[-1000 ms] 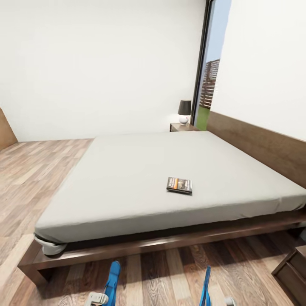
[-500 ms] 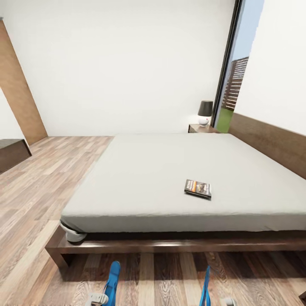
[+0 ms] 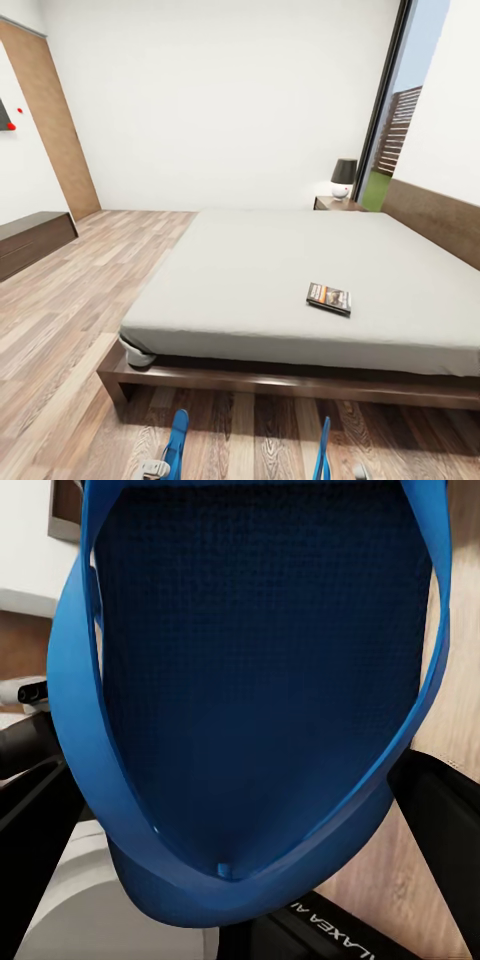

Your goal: In the bedroom, move the book from the bed onto either nightstand, and place the two sandals side by side next to the bed.

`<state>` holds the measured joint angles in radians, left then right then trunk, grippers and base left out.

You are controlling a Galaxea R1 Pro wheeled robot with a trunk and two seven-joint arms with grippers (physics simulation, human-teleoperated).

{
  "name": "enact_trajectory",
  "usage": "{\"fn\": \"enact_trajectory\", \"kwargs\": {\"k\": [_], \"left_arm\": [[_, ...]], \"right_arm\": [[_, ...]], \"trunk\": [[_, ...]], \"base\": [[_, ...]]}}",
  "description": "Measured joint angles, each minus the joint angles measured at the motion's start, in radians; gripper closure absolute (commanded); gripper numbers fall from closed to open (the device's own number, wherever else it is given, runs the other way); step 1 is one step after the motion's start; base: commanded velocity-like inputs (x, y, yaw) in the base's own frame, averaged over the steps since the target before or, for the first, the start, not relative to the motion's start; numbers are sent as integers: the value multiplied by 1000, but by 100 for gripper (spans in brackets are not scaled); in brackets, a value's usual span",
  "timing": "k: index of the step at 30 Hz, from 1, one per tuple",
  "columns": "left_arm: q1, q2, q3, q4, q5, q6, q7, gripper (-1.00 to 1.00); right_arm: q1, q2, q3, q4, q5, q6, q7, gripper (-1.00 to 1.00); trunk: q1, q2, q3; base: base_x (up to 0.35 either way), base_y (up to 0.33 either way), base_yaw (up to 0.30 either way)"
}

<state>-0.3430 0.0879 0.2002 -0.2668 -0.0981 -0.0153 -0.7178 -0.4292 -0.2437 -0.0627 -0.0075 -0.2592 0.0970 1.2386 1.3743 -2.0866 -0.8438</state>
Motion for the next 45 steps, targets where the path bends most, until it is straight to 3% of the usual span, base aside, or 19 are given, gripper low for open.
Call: {"fn": "enact_trajectory", "kwargs": {"k": [35, 36, 38, 41, 43, 45], "left_arm": [[0, 1, 1, 0, 0, -1, 0, 100], [0, 1, 1, 0, 0, -1, -1, 100], [0, 1, 2, 0, 1, 0, -1, 100], [0, 2, 2, 0, 1, 0, -2, 100], [0, 3, 4, -1, 1, 0, -2, 100], [0, 6, 6, -1, 1, 0, -4, 100]], "right_arm": [[-1, -15, -6, -3, -1, 4, 4, 100], [-1, -28, -7, -2, -1, 8, 9, 100], [0, -103, -11, -2, -5, 14, 21, 100], [-1, -188, -8, -2, -7, 17, 27, 100], [0, -218, -10, -2, -8, 20, 28, 100], [-1, -230, -11, -4, -9, 25, 29, 100]], "trunk": [[0, 0, 0], [0, 0, 0], [0, 0, 0], [0, 0, 0], [0, 0, 0], [0, 0, 0]], "base": [[-4, 0, 0], [0, 0, 0], [0, 0, 0], [0, 0, 0], [0, 0, 0], [0, 0, 0]]}}
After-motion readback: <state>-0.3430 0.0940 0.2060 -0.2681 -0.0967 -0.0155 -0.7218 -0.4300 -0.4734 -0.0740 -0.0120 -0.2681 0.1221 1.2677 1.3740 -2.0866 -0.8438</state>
